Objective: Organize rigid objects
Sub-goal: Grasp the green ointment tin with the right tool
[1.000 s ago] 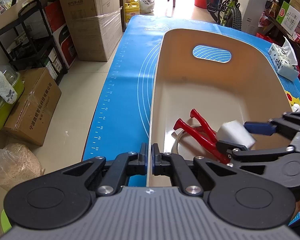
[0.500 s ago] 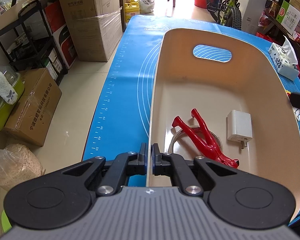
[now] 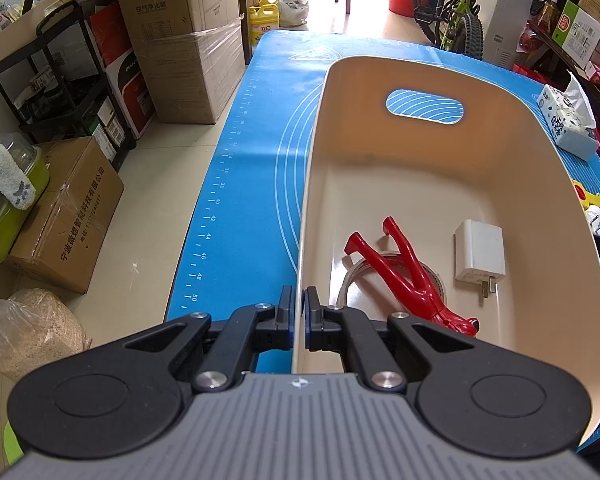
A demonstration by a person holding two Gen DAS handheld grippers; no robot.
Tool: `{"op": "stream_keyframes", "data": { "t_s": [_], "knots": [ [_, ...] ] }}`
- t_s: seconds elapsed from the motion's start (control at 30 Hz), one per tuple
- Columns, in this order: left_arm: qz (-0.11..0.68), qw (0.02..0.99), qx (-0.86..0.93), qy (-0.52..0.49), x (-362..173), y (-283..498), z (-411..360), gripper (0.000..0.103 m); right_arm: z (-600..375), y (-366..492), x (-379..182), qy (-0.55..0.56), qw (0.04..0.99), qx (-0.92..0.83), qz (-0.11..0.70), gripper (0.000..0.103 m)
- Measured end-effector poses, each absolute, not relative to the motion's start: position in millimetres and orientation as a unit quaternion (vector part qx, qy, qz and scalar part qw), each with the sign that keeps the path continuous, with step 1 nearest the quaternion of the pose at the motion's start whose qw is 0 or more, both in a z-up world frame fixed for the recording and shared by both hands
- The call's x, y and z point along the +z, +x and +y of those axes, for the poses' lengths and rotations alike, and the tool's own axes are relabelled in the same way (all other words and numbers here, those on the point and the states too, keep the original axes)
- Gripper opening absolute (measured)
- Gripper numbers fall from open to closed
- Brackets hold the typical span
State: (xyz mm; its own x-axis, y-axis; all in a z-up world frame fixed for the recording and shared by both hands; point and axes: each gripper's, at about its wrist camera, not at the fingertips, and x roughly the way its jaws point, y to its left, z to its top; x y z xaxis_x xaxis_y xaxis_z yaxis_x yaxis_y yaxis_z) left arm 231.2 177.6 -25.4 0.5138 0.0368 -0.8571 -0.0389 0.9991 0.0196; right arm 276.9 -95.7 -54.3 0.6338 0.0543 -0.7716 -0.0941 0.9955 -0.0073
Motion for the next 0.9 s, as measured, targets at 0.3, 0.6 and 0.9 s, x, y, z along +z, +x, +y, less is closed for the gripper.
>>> {"op": "stream_keyframes", "data": {
  "t_s": [0.3, 0.6, 0.9],
  "knots": [
    [0.493, 0.87, 0.022, -0.001, -25, 231, 178, 0.006, -104, 281, -86, 0.003, 0.897, 0.022, 0.442, 0.067],
    [0.493, 0.87, 0.022, -0.001, -25, 231, 178, 0.006, -119, 283, -97, 0.032, 0.892, 0.003, 0.45, 0.04],
    [0.493, 0.87, 0.022, -0.002, -25, 231, 178, 0.006, -115, 278, -96, 0.021, 0.894, 0.017, 0.448, 0.029]
  ]
}}
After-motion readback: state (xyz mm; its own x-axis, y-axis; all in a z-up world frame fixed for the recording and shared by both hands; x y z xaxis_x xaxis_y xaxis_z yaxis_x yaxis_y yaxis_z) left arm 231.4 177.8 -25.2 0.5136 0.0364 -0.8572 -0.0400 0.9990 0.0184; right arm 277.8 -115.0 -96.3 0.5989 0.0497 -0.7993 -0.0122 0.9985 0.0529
